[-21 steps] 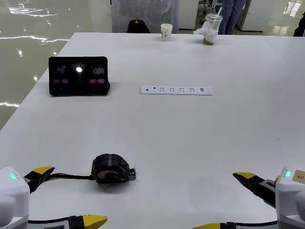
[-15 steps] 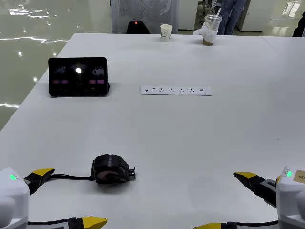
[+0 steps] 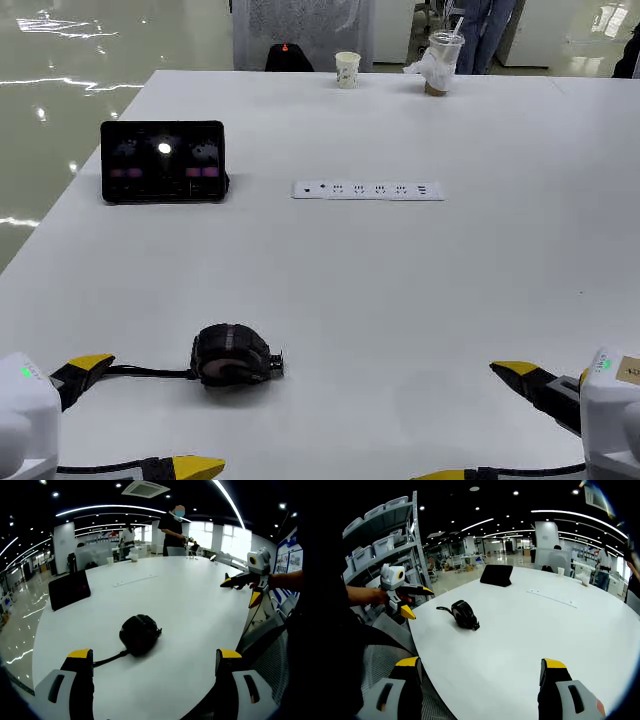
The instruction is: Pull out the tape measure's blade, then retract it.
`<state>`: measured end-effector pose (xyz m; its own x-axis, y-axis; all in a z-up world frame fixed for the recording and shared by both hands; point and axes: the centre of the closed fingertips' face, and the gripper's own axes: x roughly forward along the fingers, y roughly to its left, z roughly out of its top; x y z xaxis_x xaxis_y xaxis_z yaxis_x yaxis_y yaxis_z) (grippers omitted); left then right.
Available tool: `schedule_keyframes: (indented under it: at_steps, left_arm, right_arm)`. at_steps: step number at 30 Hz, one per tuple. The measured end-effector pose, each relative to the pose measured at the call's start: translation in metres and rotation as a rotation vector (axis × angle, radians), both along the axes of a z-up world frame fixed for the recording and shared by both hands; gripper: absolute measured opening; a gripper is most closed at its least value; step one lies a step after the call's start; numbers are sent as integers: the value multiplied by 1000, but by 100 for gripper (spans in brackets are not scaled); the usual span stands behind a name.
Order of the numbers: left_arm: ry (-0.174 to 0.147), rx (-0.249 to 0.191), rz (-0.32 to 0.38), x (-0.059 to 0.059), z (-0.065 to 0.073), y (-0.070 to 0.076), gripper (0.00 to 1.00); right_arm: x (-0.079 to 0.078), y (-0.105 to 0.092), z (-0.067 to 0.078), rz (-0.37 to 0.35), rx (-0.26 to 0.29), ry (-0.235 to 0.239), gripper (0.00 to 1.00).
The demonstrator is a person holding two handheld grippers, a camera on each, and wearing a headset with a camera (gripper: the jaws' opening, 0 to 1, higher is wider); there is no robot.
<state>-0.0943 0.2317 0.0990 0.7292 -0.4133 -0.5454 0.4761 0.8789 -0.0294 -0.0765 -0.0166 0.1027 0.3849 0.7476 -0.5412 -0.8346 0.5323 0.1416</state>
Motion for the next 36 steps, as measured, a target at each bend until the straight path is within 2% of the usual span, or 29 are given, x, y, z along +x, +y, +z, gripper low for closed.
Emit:
schedule_keyframes:
  at_steps: [19, 36]
  left_arm:
    - [6, 12, -12, 1, -2, 0, 99]
    - [29, 46, -55, 11, -7, 3, 99]
  right_arm:
    - [6, 1, 1, 6, 2, -17, 99]
    - [17, 8, -2, 62, -27, -25, 98]
